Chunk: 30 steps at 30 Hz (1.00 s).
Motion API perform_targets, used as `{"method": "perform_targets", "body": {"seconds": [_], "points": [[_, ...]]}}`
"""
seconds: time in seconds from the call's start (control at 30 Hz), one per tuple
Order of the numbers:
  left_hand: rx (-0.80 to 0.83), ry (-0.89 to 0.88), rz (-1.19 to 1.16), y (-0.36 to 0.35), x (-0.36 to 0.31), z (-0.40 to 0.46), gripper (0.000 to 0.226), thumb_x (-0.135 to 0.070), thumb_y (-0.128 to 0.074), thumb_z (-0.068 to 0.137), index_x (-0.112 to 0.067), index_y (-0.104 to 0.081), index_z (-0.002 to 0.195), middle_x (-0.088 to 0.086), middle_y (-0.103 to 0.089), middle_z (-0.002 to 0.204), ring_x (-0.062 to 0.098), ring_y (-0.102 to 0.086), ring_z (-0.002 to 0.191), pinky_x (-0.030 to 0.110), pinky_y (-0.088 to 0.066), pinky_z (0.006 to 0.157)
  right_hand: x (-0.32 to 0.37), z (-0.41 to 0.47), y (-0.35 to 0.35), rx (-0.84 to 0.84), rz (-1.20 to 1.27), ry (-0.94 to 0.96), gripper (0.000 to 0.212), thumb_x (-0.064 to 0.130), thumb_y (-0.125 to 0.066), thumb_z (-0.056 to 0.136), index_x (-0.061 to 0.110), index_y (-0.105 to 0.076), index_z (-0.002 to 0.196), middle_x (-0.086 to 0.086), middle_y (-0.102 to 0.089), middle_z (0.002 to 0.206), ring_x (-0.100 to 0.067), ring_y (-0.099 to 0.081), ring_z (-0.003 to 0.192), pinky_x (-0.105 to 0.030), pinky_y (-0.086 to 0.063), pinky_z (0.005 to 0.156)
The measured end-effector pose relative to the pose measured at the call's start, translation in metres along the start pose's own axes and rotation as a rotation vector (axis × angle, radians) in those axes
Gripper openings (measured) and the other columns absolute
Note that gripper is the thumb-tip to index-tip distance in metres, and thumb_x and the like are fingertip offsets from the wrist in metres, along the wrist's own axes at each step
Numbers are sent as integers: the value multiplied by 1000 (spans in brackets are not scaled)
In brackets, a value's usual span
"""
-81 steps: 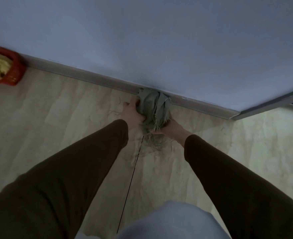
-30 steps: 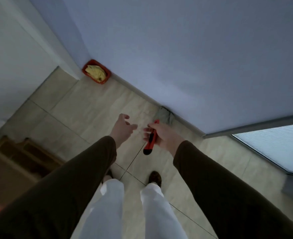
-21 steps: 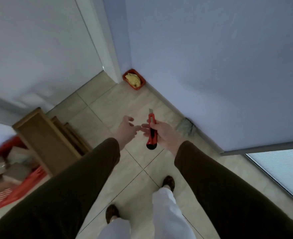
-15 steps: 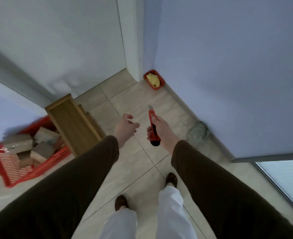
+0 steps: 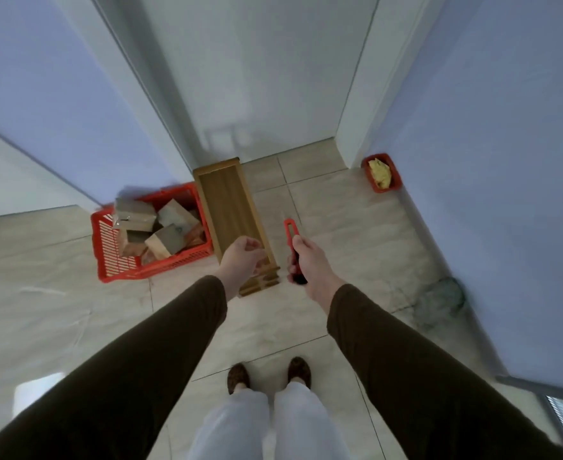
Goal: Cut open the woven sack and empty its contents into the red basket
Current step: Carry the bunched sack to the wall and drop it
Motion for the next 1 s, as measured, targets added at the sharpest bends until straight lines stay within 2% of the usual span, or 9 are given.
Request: {"method": "perform_targets", "body": {"seconds": [0.17, 0.3, 0.4, 0.47, 0.57, 0.67, 0.77, 0.93, 1.0], "points": [[-7, 50, -51, 57, 25, 1, 9, -21, -67, 100, -20, -61, 107, 7, -68, 104, 19, -69, 89, 26, -57, 68, -17, 15, -74, 9, -56, -30, 21, 11, -38, 111, 11, -55, 123, -3, -45, 73, -14, -42, 54, -31, -42, 52], [52, 82, -72, 107, 46, 7, 15, -22, -66, 101, -15, -62, 113, 10, -70, 107, 20, -68, 90, 27, -58, 71, -31, 21, -141, 32, -62, -9, 27, 3, -39, 108, 13, -49, 131, -8, -51, 86, -17, -49, 66, -35, -51, 67], [161, 131, -97, 138, 65, 9, 26, -32, -64, 102, -10, -64, 116, 14, -74, 110, 25, -72, 96, 30, -60, 80, -47, 24, -184, 31, 27, -23, 23, 4, -42, 109, 13, -54, 127, -10, -59, 97, -21, -59, 81, -39, -54, 80], [230, 160, -143, 153, 75, 11, 31, -35, -61, 103, -8, -65, 117, 14, -75, 109, 23, -72, 91, 31, -62, 80, -58, 27, -206, 18, 160, -66, 19, 6, -42, 109, 13, -58, 118, -10, -61, 95, -23, -62, 85, -43, -55, 85], [288, 204, -226, 168, 88, 19, 28, -33, -62, 103, -8, -64, 116, 15, -77, 105, 23, -74, 87, 32, -63, 78, -67, 32, -230, -3, 305, -100, 19, 8, -43, 109, 12, -55, 123, -10, -68, 96, -24, -63, 87, -44, -55, 83], [266, 187, -249, 173, 97, 37, 20, -24, -64, 102, -9, -66, 116, 12, -77, 102, 20, -74, 85, 27, -63, 74, -71, 46, -240, -1, 267, -115, 22, 11, -46, 109, 18, -50, 129, -9, -75, 113, -29, -66, 109, -50, -52, 94], [243, 204, -332, 175, 102, 61, 17, -22, -59, 105, -11, -69, 112, 8, -77, 93, 16, -75, 77, 25, -62, 66, -74, 73, -239, -8, 209, -131, 26, 7, -47, 108, 16, -50, 132, -10, -73, 120, -31, -66, 115, -53, -47, 109], [181, 230, -344, 171, 114, 114, 20, -13, -50, 109, -10, -66, 97, 11, -65, 86, 17, -65, 71, 19, -60, 59, -77, 136, -217, -121, 112, -116, 23, 8, -55, 106, 9, -59, 129, -13, -69, 113, -26, -67, 105, -42, -54, 103], [167, 235, -312, 166, 121, 137, 15, -12, -51, 108, -6, -64, 103, 12, -65, 86, 17, -64, 69, 18, -59, 56, -79, 163, -204, -198, 76, -101, 18, 12, -58, 105, 13, -61, 123, -12, -70, 115, -25, -69, 106, -41, -58, 97]]}}
Point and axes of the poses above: each hand's wrist, its own z-axis towards the middle knuckle, its own y-axis out of the back of the hand, x = y × z, the point moved 4 cm from there along z, towards the middle knuckle
